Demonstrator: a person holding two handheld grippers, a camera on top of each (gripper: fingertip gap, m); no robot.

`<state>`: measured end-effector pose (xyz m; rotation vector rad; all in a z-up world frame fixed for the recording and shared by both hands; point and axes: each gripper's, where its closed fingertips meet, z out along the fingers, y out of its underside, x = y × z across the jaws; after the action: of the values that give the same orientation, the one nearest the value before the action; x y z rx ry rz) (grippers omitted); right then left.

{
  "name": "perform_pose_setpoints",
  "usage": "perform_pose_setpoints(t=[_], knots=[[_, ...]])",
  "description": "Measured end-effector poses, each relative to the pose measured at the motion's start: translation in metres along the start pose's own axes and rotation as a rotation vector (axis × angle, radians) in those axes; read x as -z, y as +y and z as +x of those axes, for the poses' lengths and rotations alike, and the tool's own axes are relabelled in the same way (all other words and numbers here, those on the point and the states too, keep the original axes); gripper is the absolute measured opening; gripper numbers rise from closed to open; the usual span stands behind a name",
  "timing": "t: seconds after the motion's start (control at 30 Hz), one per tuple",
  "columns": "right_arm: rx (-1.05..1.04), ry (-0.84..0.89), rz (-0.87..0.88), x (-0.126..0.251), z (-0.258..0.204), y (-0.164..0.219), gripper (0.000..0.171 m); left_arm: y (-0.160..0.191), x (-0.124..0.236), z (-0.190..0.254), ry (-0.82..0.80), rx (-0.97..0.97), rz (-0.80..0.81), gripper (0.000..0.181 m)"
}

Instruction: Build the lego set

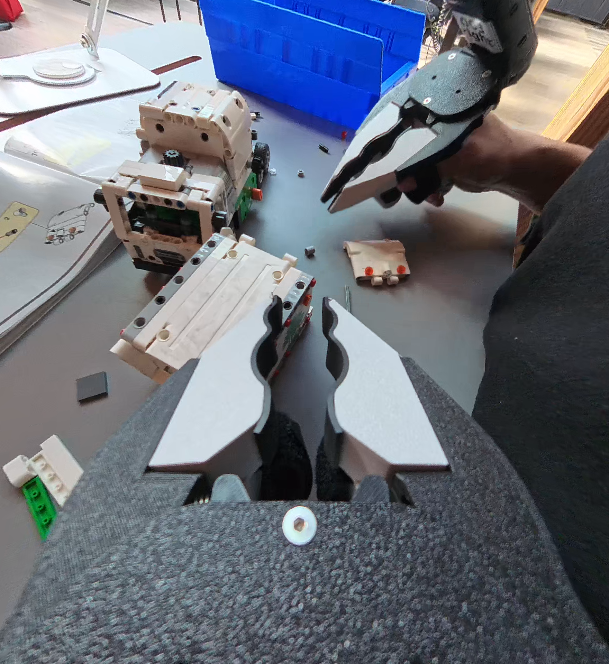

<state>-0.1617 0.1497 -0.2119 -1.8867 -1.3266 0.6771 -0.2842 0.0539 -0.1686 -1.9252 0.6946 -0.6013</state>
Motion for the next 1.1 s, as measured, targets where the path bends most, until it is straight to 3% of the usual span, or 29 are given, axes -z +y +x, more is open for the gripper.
perform_pose_setpoints(t=[0.17,0.33,0.47,0.67,0.83,1.1], knots=[[-0.053,0.159,-0.062,0.031,0.045,0.029,0.014,-0.003,-0.002,0.004,0.023,0.010,0.018,0.019],[-0.028,0.187,-0.077,0.025,0.048,0.035,0.014,0.001,-0.009,0.013,0.039,-0.042,-0.038,0.020],[-0.012,-0.006,0.015,0.002,0.006,0.001,0.015,0.010,-0.017,0.031,0.091,-0.069,-0.112,0.021],[0.112,-0.169,-0.075,-0.032,-0.036,-0.007,0.016,0.030,-0.032,0.045,0.088,-0.142,-0.243,0.022],[0.164,-0.103,-0.089,-0.027,-0.023,-0.005,0.015,0.032,-0.036,0.048,0.088,-0.152,-0.257,0.022],[0.000,0.104,-0.089,0.017,0.048,0.026,0.016,0.035,-0.041,0.044,0.109,-0.142,-0.265,0.022]])
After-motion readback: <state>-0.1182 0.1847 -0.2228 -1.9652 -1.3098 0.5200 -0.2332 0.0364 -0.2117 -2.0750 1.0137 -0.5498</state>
